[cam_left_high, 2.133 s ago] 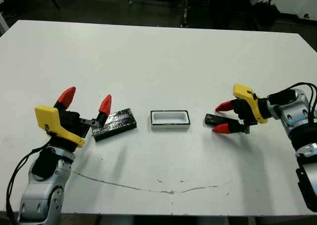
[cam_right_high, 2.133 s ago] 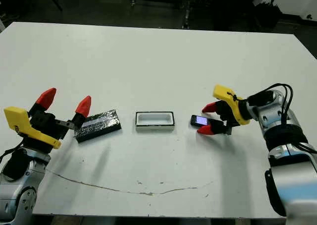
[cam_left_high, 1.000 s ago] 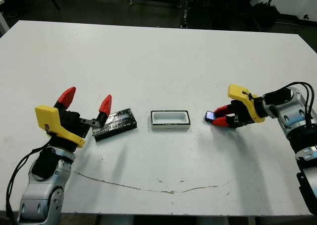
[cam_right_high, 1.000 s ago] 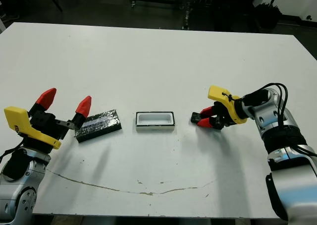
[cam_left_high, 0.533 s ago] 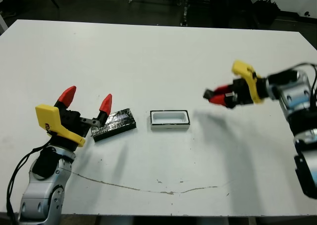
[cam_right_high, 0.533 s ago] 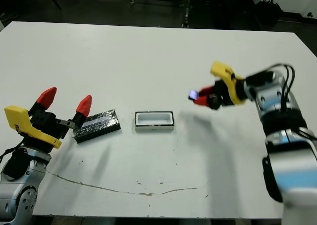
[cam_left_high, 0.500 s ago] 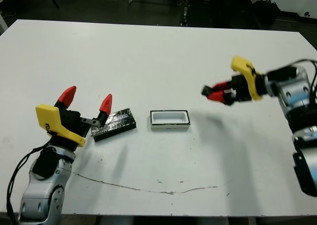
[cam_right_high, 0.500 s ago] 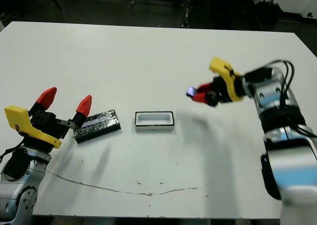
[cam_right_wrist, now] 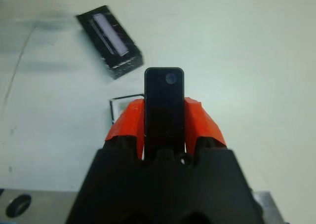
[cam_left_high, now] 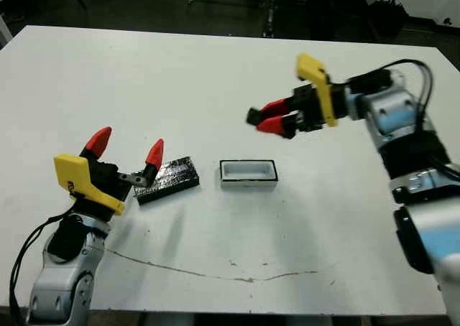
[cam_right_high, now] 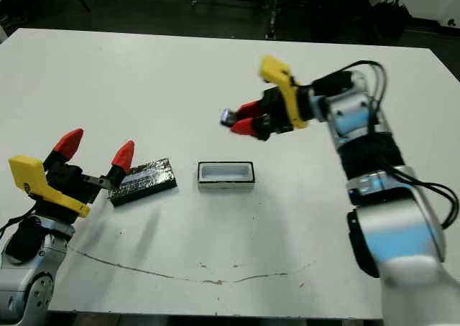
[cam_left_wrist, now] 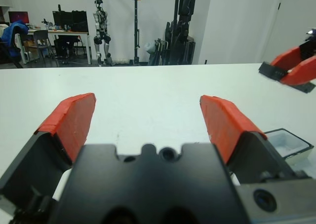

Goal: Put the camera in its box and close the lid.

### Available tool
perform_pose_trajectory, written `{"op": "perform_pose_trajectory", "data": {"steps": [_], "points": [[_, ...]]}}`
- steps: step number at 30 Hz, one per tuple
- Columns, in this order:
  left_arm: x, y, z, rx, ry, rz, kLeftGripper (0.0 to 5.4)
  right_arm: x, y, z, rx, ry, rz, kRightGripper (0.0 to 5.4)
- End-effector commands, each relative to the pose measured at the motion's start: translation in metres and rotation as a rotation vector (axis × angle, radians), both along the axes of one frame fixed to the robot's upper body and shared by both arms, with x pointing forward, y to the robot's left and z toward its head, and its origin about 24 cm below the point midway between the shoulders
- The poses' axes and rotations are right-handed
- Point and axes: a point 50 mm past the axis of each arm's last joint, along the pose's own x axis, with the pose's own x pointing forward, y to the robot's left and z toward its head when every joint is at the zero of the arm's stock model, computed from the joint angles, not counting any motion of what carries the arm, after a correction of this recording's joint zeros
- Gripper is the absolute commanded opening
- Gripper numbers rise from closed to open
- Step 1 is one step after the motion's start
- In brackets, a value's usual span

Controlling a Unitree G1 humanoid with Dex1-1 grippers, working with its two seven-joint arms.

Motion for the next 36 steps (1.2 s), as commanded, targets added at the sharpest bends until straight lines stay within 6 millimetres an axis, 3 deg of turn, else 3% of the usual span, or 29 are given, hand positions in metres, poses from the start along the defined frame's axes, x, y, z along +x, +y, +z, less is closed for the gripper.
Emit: {"op": "perform_pose_trajectory", "data": {"steps": [1,11,36], "points": [[-0.002,0.0,-0.003,-0.006,0.032,0.003,5.4,0.001,0.014,0.011,-0.056,-0.059,0.053,1.67],[-0.004,0.0,-0.005,-0.006,0.037,0.003,5.4,-0.001,0.031,0.0,-0.086,-0.01,0.12,1.67],[-0.004,-0.002,-0.006,-0.002,0.04,-0.002,5.4,-0.008,0.032,-0.029,-0.082,0.088,0.108,1.67]]}}
